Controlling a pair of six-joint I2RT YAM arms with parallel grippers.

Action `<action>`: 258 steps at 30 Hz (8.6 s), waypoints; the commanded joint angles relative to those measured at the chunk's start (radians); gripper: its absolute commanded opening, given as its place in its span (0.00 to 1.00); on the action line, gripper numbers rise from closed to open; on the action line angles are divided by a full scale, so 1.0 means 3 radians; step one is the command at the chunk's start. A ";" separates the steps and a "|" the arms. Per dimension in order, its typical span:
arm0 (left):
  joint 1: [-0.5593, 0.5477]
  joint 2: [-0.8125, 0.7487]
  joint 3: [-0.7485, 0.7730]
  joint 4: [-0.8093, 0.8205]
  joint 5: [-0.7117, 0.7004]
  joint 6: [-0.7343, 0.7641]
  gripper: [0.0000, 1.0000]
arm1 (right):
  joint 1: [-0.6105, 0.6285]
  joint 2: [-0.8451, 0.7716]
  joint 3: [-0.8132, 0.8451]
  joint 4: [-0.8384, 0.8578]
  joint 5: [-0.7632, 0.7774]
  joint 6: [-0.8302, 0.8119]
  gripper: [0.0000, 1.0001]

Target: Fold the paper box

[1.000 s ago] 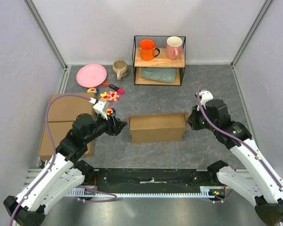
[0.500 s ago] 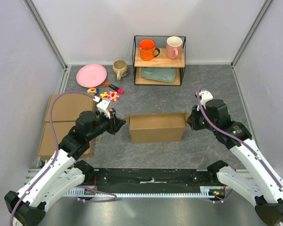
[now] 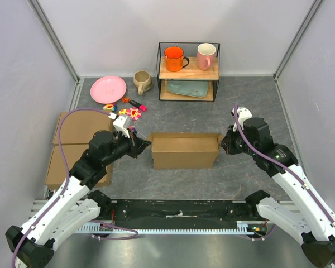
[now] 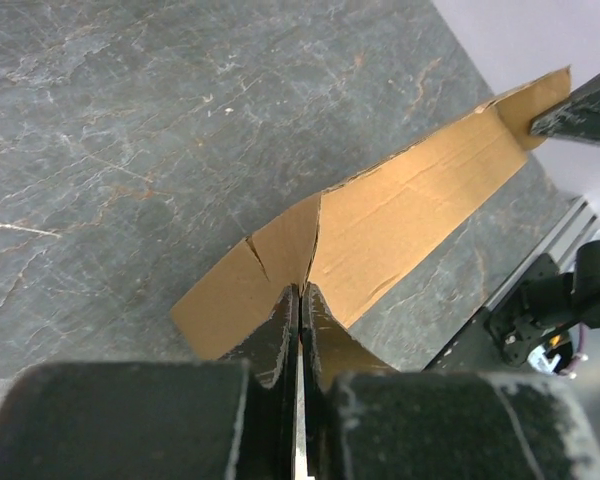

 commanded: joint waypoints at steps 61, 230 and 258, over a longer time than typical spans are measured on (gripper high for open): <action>-0.0451 -0.0046 -0.0656 0.0354 -0.1012 -0.0520 0.02 | 0.0129 -0.0105 0.0081 0.0252 -0.0034 0.0460 0.00; -0.1137 0.0153 -0.0508 0.0431 -0.2301 -0.0111 0.02 | 0.0124 -0.0596 0.0004 0.0293 0.0493 0.0838 0.60; -0.1152 0.0220 -0.0477 0.0477 -0.2281 -0.0121 0.02 | 0.0124 -0.0545 -0.0139 0.0334 0.0073 0.0567 0.47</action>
